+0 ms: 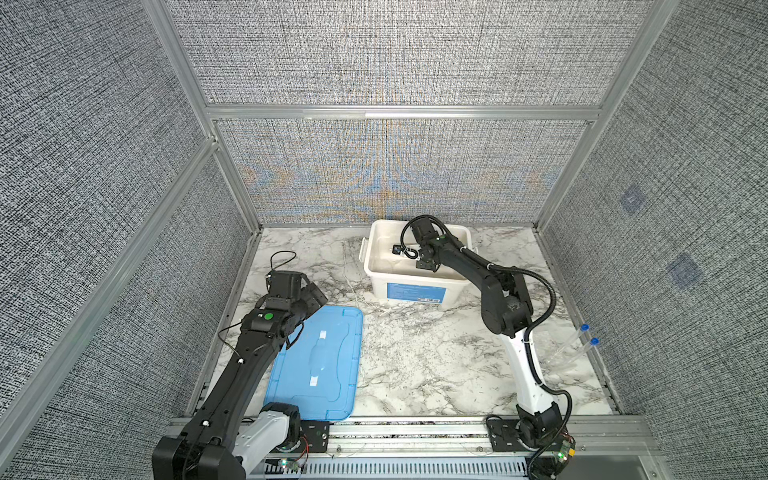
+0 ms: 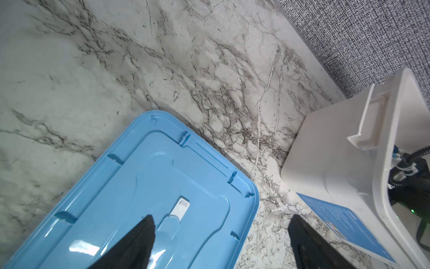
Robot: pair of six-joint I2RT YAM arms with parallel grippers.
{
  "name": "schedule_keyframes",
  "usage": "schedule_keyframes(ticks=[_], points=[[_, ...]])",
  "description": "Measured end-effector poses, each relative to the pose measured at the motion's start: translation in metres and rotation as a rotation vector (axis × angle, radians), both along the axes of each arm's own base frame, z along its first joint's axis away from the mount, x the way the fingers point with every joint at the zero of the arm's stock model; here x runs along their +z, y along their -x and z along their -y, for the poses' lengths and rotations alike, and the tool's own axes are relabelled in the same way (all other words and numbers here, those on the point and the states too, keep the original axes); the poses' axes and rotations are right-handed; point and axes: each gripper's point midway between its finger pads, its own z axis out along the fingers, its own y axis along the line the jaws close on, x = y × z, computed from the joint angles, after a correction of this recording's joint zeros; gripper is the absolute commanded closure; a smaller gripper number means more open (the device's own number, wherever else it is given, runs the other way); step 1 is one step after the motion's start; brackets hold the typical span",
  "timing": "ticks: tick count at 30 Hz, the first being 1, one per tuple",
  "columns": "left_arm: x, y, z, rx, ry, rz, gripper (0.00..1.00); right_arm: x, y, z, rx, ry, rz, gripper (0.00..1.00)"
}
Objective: Organize the chemistry lab equipment
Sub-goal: 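Lower the rod into the white bin and open the right gripper, then move the right gripper out of the bin to the blue lid's near edge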
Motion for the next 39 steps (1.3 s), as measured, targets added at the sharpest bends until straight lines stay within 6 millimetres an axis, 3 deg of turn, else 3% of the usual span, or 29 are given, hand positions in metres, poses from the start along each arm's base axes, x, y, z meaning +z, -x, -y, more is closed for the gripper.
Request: schedule_keyframes(ticks=[13, 23, 32, 39], points=[[-0.036, 0.035, -0.041, 0.227, 0.036, -0.157, 0.05, -0.016, -0.004, -0.009, 0.034, 0.025, -0.015, 0.85], [-0.046, 0.044, -0.051, 0.245, 0.037, -0.226, 0.03, -0.001, -0.001, -0.007, 0.032, 0.024, -0.009, 0.79], [-0.049, 0.053, -0.065, 0.305, 0.043, -0.271, 0.01, 0.047, 0.008, -0.009, 0.013, -0.068, 0.045, 0.79], [-0.053, 0.061, -0.076, 0.345, 0.039, -0.304, 0.01, 0.105, 0.024, -0.021, -0.006, -0.261, 0.081, 0.77]])
